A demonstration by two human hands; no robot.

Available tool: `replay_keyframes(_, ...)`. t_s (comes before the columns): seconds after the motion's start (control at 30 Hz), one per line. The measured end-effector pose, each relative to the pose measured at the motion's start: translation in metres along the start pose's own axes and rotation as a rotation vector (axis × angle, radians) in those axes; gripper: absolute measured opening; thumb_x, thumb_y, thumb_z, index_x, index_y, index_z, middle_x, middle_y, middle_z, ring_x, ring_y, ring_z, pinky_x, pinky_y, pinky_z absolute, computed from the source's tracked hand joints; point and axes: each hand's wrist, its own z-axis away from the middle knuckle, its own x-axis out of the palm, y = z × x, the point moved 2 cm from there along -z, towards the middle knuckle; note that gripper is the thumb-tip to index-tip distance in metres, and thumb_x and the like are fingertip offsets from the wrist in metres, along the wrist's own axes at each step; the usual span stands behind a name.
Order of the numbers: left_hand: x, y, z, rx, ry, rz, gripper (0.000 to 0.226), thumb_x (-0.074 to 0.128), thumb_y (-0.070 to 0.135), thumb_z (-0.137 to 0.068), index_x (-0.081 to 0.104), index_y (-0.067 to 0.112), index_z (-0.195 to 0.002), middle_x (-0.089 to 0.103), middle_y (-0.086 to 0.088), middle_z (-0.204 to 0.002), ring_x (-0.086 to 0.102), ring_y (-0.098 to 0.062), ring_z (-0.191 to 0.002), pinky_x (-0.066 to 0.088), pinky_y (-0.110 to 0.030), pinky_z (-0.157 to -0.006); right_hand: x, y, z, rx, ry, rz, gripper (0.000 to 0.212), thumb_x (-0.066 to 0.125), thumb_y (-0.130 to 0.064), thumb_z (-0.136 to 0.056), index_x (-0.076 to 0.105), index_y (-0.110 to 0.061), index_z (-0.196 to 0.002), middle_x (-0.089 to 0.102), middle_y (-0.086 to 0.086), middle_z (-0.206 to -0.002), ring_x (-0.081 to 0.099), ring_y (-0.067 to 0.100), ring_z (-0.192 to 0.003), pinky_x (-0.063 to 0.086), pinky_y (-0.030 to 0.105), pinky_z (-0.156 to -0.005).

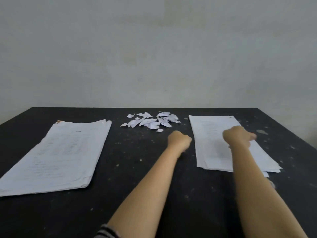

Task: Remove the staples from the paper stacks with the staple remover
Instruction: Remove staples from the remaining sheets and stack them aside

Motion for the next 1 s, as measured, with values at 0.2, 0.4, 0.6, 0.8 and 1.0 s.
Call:
replay_keyframes(0.2,0.062,0.016,-0.005,-0.092,0.023,-0.201,0.043,0.059,0.021,-0.084,0.052,0.003,-0.123,0.052,-0.015,-0.128,0.053,-0.029,-0.114,0.048,-0.035,-0.094,-0.023,0.043,-0.031,0.159,-0.114,0.144,0.041,0.061,-0.024,-0.087,0.054,0.005,-0.116,0.057,0.02,-0.118,0.039,0.04,-0.12,0.009,0.032,-0.047)
replay_keyframes(0.4,0.07,0.028,-0.01,-0.134,-0.008,-0.165,0.034,0.061,0.01,-0.086,0.054,0.002,-0.118,0.057,-0.012,-0.125,0.059,-0.025,-0.108,0.044,-0.025,-0.071,-0.03,0.049,-0.028,0.195,-0.234,-0.032,0.056,0.073,-0.021,-0.077,0.05,0.003,-0.122,0.058,0.018,-0.12,0.052,0.036,-0.112,0.048,0.038,-0.075)
replay_keyframes(0.6,0.032,0.024,-0.012,0.096,0.013,0.07,0.038,0.055,-0.003,-0.086,0.052,0.001,-0.124,0.058,-0.015,-0.125,0.056,-0.028,-0.111,0.046,-0.03,-0.087,-0.037,0.058,-0.029,0.185,-0.23,-0.286,0.031,0.078,-0.018,-0.074,0.056,0.001,-0.085,0.056,0.013,-0.068,0.055,0.027,-0.06,0.051,0.039,-0.064)
replay_keyframes(0.8,-0.046,0.006,0.001,0.207,-0.066,0.443,0.049,0.058,-0.017,-0.078,0.053,0.012,-0.117,0.062,-0.015,-0.118,0.061,-0.028,-0.101,0.051,-0.041,-0.086,-0.049,0.021,-0.003,-0.008,-0.513,-0.642,0.028,0.079,-0.016,-0.072,0.06,0.001,-0.084,0.049,0.006,-0.057,0.037,0.012,-0.04,0.042,0.028,-0.044)
replay_keyframes(1.0,-0.103,0.004,0.018,0.353,0.151,0.284,0.073,0.066,-0.01,-0.076,0.035,0.019,-0.135,0.051,0.002,-0.121,0.05,-0.018,-0.109,0.045,-0.034,-0.088,-0.044,-0.042,0.045,-0.353,-0.323,-0.68,0.007,0.067,0.002,-0.08,0.063,0.003,-0.085,0.057,0.012,-0.066,0.044,0.02,-0.048,0.039,0.029,-0.05)
